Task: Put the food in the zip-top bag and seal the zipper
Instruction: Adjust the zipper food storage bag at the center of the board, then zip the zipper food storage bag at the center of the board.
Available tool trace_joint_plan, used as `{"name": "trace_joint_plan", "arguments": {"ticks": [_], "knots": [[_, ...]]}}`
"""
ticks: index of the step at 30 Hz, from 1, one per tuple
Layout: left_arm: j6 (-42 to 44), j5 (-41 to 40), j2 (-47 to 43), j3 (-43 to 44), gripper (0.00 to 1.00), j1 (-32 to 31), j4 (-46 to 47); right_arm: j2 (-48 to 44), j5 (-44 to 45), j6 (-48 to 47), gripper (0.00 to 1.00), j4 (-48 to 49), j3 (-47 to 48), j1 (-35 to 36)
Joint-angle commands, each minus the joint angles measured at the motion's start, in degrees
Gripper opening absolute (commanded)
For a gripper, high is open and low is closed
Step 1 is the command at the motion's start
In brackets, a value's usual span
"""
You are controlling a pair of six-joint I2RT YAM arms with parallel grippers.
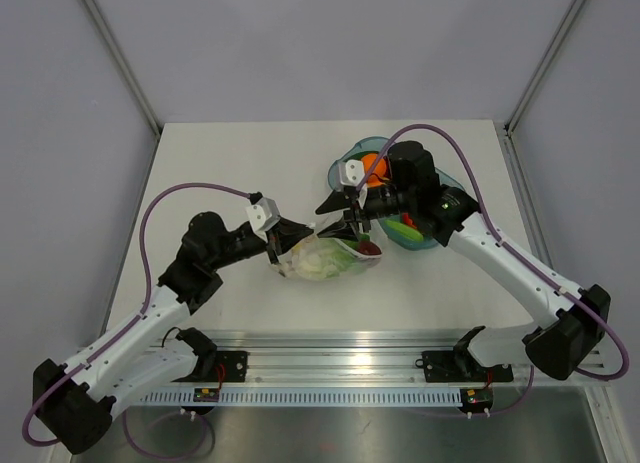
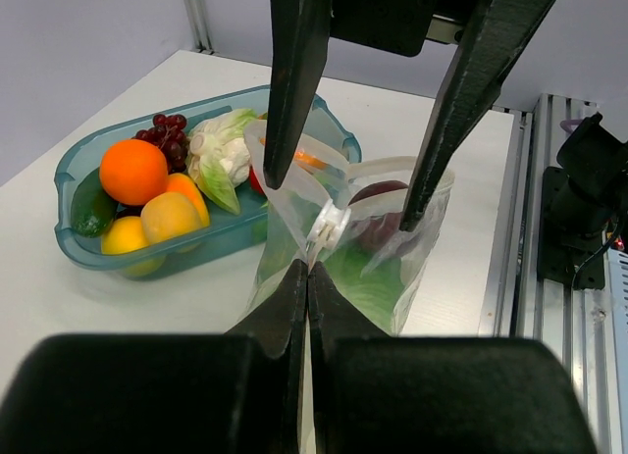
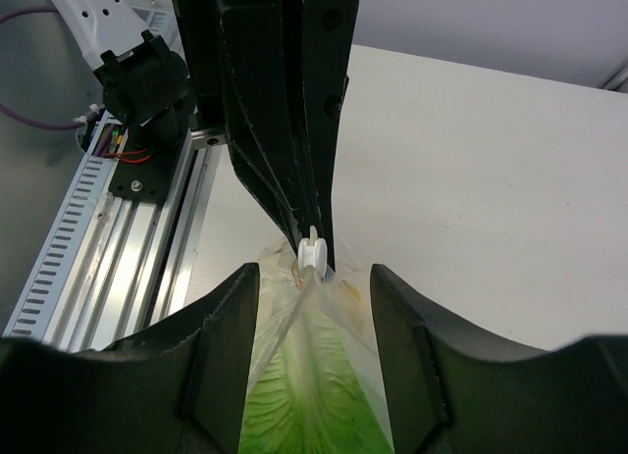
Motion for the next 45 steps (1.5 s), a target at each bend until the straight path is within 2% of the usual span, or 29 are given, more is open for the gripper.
{"name": "trace_joint_plan", "arguments": {"ticks": [1,13,19,20,21,25,29,31,33,34,38,45], "knots": [[0.39,0.76,-1.27,3.57,0.00,0.57,1.79,0.72,-0.79,1.39,0.56,5.67,-0.34,0.48],[-0.14,0.93,-1.80,3.66,0.00,1.01,1.79,2.65,-2.11,3.23,0.51,7.44,0.10,1.18],[-0.40,0.58,-2.41,3.48,0.00,1.28,1.61,2.65,-1.76,3.67,0.41,7.53,0.10,1.36],[-0.40,0.58,-2.59,3.48,0.00,1.36,1.52,2.57,-1.59,3.93,0.38,7.79,0.01,1.27],[-0.49,0.58,-2.59,3.48,0.00,1.36,1.52,2.74,-1.50,4.11,0.26,7.88,0.18,1.36],[-0.66,0.58,-2.94,3.48,0.00,1.45,1.35,3.09,-1.23,4.46,0.02,7.53,0.54,1.45],[-0.67,1.02,-3.56,3.83,0.00,1.45,-0.06,3.18,-1.23,5.52,0.00,8.40,0.10,1.53],[-0.23,1.63,-4.00,4.27,0.15,1.54,-0.85,3.01,-1.14,6.48,0.00,10.07,-0.86,1.53],[0.74,2.60,-4.08,4.97,0.41,1.63,-2.69,2.66,-1.06,7.27,0.00,12.00,-1.74,1.53],[0.92,2.60,-3.91,5.24,0.60,1.71,-3.57,2.65,-0.88,7.97,0.00,12.71,-2.01,1.53],[1.71,2.69,-3.21,6.64,0.62,2.07,-7.18,2.83,-0.79,8.95,0.00,13.33,-1.75,1.53],[2.67,3.57,-2.15,7.17,0.56,2.59,-9.28,3.01,0.61,9.65,0.00,13.42,-1.66,1.53]]}}
